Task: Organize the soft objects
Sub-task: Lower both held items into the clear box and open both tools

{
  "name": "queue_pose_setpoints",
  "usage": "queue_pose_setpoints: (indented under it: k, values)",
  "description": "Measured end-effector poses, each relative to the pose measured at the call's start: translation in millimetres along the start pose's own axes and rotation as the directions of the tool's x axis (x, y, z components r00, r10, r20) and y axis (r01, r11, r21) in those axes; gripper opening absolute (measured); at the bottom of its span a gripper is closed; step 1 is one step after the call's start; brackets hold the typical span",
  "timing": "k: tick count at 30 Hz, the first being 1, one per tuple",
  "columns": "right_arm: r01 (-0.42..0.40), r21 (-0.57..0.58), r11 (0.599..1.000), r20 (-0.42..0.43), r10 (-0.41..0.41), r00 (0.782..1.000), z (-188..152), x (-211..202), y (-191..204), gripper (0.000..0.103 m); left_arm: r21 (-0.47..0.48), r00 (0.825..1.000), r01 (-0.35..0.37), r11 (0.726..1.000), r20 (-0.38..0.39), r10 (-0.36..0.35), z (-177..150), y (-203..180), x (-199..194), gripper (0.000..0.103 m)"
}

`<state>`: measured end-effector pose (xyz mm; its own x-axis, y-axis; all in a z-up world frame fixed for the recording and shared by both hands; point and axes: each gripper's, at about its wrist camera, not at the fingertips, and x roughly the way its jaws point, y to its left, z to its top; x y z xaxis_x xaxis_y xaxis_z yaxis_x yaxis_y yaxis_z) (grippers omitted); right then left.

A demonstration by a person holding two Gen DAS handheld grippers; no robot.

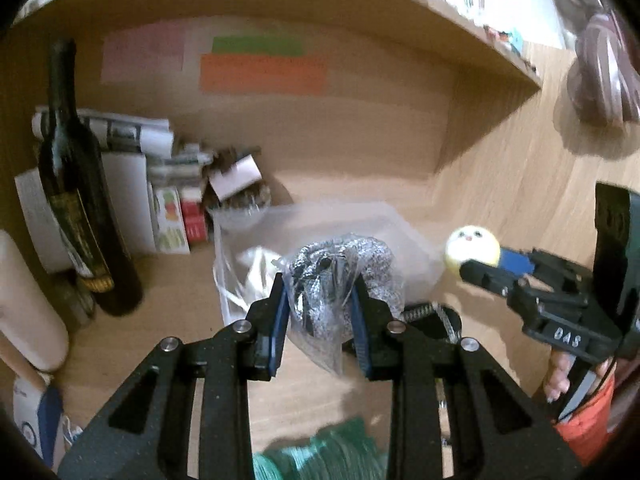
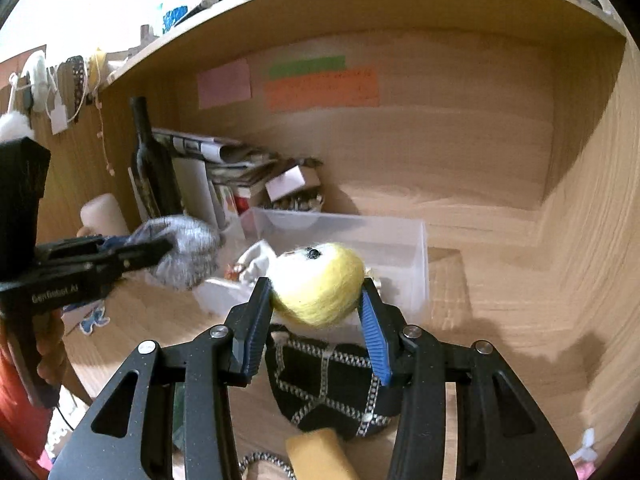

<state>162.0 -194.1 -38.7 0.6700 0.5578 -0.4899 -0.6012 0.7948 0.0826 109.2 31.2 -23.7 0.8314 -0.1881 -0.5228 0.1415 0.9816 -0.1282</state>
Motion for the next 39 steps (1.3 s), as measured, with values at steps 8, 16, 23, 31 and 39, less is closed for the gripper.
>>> queue_pose_setpoints:
  k: [8,16,23,31,39]
  values:
    - [0.009,0.016,1.000,-0.002,-0.009,1.000,11.8,17.7,-6.9,0.040,-0.017,0.999,-0.033,0.999,-0.006,0.033,20.8,9.1,26.5,0.029]
    - [0.037,0.015,0.999,-0.057,-0.036,0.998,18.9,53.4,-17.4,0.040,-0.018,0.995,-0.045,0.999,-0.085,0.043,23.8,14.8,71.3,0.029]
    - [0.055,0.015,0.998,-0.130,-0.053,0.990,14.4,82.5,-23.3,0.040,-0.025,0.986,-0.033,0.999,-0.165,0.029,20.5,17.7,105.9,0.029]
    - [0.073,0.029,0.997,-0.203,-0.066,0.977,7.1,104.9,-32.3,0.040,-0.008,0.969,-0.041,0.999,-0.243,0.037,9.2,17.5,136.9,0.029]
    - [0.077,0.018,0.997,-0.224,-0.071,0.972,5.3,110.5,-32.2,0.041,0.000,0.963,-0.041,0.999,-0.268,0.039,4.5,15.2,141.2,0.037]
